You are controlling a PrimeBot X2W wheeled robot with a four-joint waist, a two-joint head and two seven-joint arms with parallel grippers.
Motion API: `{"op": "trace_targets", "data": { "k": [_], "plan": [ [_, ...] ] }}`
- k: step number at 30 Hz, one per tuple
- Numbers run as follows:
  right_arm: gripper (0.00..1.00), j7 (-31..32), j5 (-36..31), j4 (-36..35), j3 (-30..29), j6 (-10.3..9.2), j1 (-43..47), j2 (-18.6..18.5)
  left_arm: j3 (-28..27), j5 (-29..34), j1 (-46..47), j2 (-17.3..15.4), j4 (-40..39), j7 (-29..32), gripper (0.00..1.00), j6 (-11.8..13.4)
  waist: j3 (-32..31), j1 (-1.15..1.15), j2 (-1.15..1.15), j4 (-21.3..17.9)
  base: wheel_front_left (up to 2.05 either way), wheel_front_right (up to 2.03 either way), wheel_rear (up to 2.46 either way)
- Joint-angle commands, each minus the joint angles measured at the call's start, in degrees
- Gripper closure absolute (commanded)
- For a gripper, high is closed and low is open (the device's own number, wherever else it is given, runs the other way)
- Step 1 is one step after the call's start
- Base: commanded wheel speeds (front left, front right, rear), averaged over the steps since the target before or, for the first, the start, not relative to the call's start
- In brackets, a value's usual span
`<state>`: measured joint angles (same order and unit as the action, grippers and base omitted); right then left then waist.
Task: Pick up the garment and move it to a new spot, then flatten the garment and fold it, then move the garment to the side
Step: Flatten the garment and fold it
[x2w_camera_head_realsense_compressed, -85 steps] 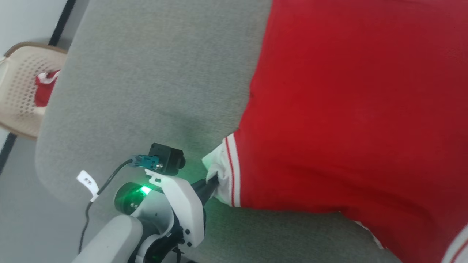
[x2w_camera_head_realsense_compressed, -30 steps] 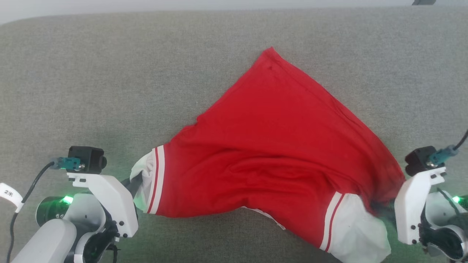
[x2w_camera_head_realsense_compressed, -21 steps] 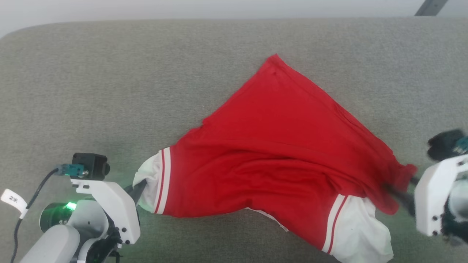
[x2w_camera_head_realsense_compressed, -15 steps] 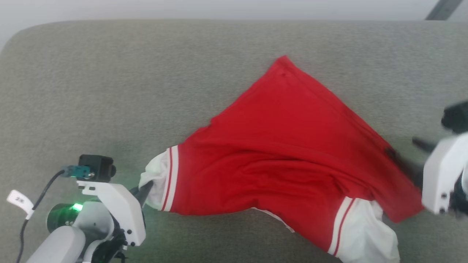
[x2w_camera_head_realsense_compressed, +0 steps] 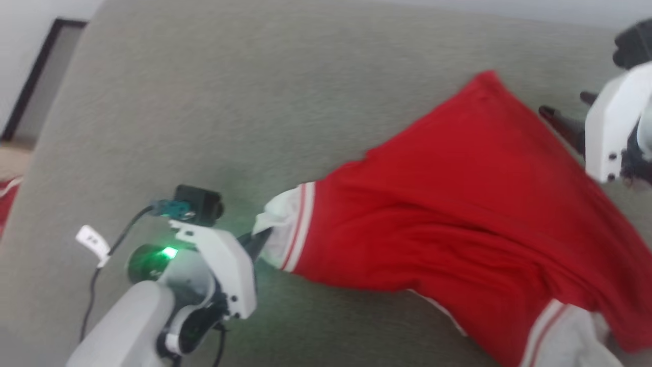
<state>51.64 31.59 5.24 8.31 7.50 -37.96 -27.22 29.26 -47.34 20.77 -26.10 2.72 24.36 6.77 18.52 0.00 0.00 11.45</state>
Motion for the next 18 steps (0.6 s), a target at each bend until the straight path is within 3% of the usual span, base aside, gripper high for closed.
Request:
{"op": "trace_targets", "data": {
  "k": [1, 10, 18],
  "plan": [
    [0.0, -0.8, 0.1, 3.3, 1.7, -0.02, -2.6, -1.0, 0.6, 0.4, 1.4, 0.9, 0.8, -0.4, 1.0, -0.7, 2.2, 0.0, 0.0, 3.9, 0.0, 0.0, 0.0],
    [0.0, -1.1, 2.9, 24.7, 13.0, -0.06, -15.6, -4.5, 3.4, 0.7, 5.3, 5.4, 5.4, -2.2, 1.0, -3.9, 5.5, 0.0, 0.0, 11.0, 0.0, 0.0, 0.0],
    [0.0, 10.6, 9.6, 37.8, 24.7, -0.02, -13.8, -5.7, 4.0, 0.1, 6.3, 7.0, 8.7, -3.7, 1.0, -5.4, 6.6, 0.0, 0.0, 12.9, 0.0, 0.0, 0.0]
  ]
}}
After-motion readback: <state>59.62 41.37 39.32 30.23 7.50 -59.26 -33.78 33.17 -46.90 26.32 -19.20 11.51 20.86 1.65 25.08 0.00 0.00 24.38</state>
